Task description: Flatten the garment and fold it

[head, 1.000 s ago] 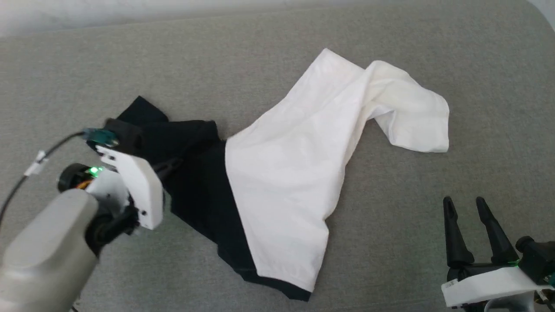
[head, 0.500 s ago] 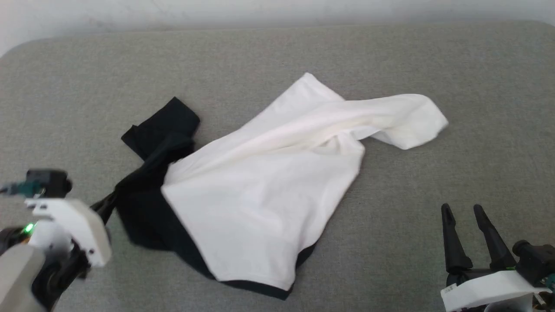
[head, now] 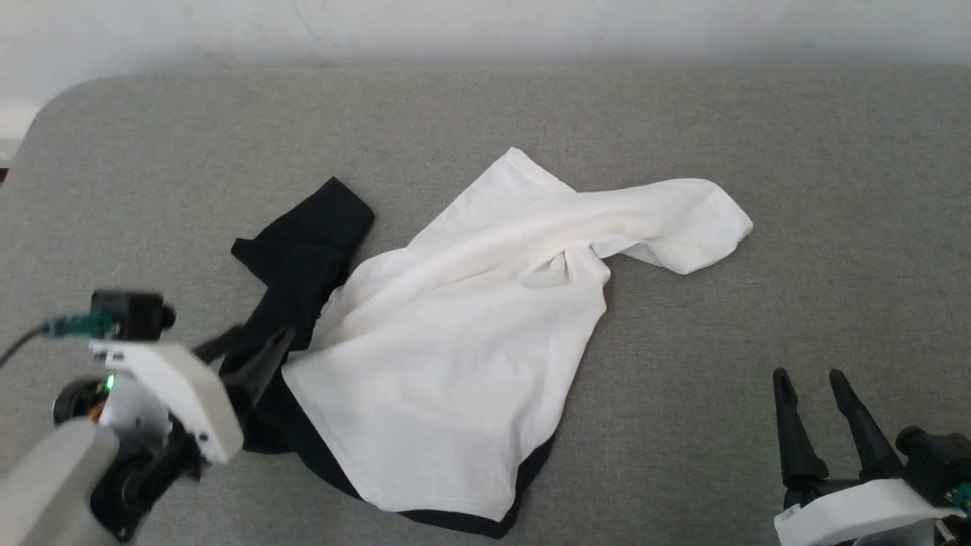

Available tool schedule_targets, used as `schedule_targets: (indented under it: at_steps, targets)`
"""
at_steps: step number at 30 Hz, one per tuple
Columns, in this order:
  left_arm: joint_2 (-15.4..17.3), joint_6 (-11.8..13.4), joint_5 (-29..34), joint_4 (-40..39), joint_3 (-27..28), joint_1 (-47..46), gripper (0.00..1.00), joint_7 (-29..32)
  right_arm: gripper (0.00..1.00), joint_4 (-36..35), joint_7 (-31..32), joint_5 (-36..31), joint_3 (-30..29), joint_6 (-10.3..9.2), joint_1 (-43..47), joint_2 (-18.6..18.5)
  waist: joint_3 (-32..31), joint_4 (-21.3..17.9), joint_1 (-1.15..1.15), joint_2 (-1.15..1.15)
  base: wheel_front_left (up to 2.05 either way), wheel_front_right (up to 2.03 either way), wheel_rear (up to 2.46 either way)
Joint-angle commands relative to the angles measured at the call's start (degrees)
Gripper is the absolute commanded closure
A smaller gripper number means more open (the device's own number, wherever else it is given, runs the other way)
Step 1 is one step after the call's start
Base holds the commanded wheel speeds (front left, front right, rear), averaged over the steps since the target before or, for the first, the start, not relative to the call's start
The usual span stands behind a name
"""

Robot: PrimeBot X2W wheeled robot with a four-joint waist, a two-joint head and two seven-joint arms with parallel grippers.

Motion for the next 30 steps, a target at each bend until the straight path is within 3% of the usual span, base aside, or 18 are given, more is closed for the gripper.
schedule_targets:
  at_steps: [1,8,20,30]
  targets:
    - [0.35,-0.31,-0.26,-0.93,0.26,-1.92,0.00,0.32,0.00,-0.22,0.12,-0.50,-0.18,-0.04,0.30,0.12,-0.20,0.25,0.01,0.00,0.00,0.00,0.00]
    - [0.63,-1.26,5.58,-8.93,-1.17,-15.27,0.00,5.16,0.00,-0.92,0.55,-0.65,1.06,-0.04,0.16,0.12,1.79,-0.49,0.01,0.00,0.00,0.00,0.00]
    - [-2.18,-4.69,12.15,3.24,-9.76,-24.86,0.00,14.77,0.00,-0.19,-0.73,-0.22,1.92,-0.04,-1.77,0.12,7.64,-8.42,0.01,0.00,0.00,0.00,0.00]
    - [-1.40,-6.36,11.60,7.14,-10.20,-25.92,0.00,14.05,0.00,-0.04,-2.48,0.88,2.91,-0.04,-3.62,0.12,13.37,-12.47,0.01,0.00,0.00,0.00,0.00]
